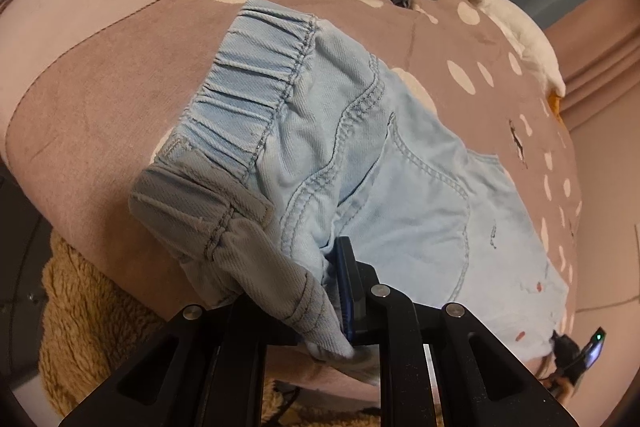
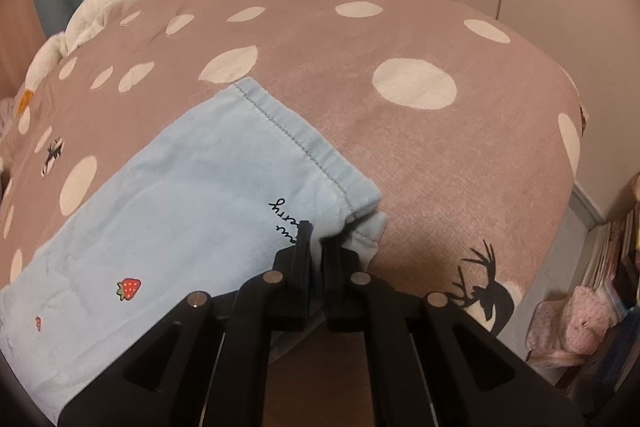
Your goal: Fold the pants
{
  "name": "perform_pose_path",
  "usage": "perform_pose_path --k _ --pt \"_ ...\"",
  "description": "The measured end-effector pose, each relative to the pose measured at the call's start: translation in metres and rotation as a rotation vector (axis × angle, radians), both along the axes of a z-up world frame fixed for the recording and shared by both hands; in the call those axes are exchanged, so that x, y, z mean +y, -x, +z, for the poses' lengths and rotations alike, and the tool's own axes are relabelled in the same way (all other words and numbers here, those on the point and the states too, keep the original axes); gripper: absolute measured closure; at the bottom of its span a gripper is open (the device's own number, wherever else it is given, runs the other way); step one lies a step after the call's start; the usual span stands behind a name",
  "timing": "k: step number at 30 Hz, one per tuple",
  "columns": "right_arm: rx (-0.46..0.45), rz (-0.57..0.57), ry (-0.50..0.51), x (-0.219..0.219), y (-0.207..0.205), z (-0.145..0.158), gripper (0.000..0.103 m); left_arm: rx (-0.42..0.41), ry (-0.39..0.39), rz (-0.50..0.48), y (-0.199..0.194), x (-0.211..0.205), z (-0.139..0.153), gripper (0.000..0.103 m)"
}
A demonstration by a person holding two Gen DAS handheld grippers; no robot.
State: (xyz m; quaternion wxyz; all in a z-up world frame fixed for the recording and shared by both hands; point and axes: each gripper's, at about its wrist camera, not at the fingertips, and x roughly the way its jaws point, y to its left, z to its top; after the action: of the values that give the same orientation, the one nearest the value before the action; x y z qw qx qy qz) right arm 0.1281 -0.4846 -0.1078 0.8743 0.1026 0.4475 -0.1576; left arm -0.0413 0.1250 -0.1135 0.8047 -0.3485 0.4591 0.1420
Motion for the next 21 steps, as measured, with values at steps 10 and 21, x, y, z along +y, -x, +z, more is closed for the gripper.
perform_pose_path --k 10,21 --pt "0.084 0.034 0.117 0.02 -0.006 0.014 0.062 -0.25 -0.073 -0.088 0.026 -0.008 0.055 0.079" --pt "-0.095 0.354 0.113 0.134 0.006 0.099 0.029 -0.278 -0.166 -0.009 0.017 0.033 0.112 0.029"
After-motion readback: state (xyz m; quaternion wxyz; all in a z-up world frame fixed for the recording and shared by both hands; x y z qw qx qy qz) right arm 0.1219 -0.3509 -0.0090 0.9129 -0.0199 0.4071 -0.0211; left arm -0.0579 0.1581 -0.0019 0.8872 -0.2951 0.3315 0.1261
